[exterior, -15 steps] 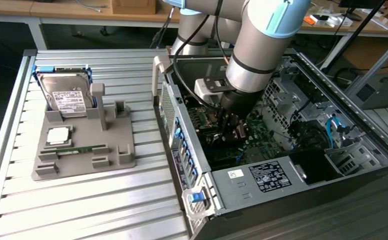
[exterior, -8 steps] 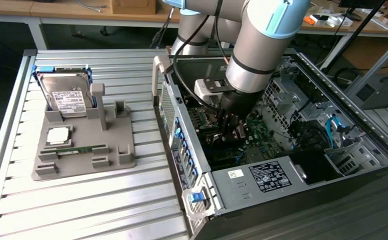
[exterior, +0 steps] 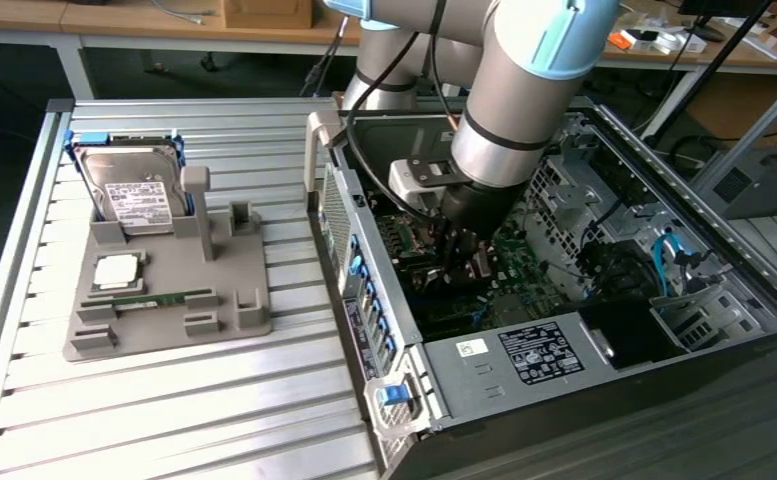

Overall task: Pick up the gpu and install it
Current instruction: 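Insert the gpu into the slot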

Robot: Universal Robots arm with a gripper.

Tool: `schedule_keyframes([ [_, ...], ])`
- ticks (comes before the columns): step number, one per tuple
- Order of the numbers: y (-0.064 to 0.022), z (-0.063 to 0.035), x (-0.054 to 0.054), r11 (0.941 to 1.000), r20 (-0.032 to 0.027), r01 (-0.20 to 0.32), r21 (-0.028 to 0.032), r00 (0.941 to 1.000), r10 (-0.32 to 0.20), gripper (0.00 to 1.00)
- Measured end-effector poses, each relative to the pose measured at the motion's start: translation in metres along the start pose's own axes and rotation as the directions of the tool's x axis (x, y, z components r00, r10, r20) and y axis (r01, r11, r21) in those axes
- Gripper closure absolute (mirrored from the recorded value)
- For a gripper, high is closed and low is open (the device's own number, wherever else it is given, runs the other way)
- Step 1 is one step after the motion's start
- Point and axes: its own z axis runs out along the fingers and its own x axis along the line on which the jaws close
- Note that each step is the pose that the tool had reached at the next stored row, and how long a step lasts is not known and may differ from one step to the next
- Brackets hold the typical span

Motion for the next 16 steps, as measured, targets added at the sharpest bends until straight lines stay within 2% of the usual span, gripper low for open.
schedule_keyframes([
  [8, 0.0001, 0.0003, -0.0001, 1.0, 0.0007, 0.0, 0.0, 1.0, 0.0, 0.72],
  [9, 0.0, 0.0003, 0.0, 1.0, 0.0005, 0.0, 0.0002, 1.0, 0.0, 0.66],
  [12, 0.0, 0.0001, 0.0, 1.0, 0.0002, 0.0, 0.0001, 1.0, 0.0, 0.6],
  [13, 0.0, 0.0001, 0.0, 1.0, 0.0002, 0.0, 0.0001, 1.0, 0.0, 0.54],
  [16, 0.0, -0.002, 0.0, 1.0, -0.0001, 0.0, 0.0, 1.0, 0.0, 0.54],
])
